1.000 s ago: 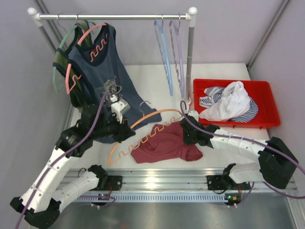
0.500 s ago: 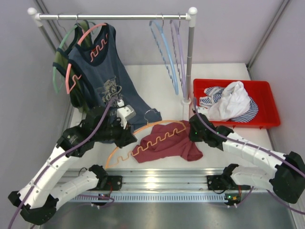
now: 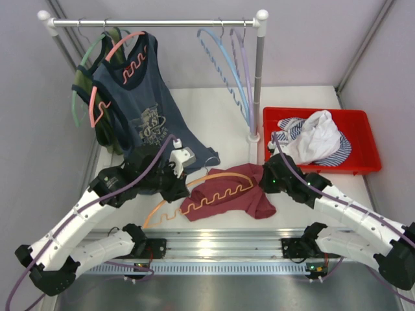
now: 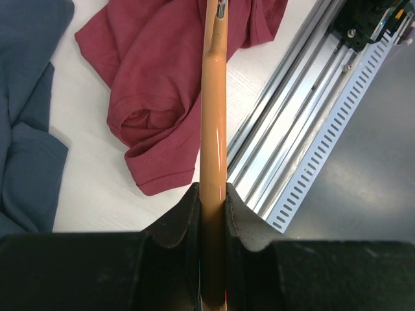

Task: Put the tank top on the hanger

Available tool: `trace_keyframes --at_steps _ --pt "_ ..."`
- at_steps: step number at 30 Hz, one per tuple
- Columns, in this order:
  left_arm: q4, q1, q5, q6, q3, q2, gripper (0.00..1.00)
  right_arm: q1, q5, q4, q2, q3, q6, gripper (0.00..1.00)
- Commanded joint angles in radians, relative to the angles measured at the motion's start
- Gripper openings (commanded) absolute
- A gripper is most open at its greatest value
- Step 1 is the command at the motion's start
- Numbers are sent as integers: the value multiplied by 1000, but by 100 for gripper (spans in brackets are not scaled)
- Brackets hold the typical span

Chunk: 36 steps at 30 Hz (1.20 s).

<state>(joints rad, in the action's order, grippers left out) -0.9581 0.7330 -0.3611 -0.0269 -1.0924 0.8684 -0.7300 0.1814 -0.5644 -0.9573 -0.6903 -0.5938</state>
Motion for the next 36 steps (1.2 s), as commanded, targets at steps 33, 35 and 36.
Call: trace_keyframes --at_steps 33,35,36 --pt "476 11 -133 303 195 109 0 9 -106 -71 135 -103 69 0" --pt "505 5 -131 312 198 109 0 7 -123 -74 138 -103 75 0" --pt "516 2 -140 321 198 112 0 7 -132 -74 141 -103 78 0"
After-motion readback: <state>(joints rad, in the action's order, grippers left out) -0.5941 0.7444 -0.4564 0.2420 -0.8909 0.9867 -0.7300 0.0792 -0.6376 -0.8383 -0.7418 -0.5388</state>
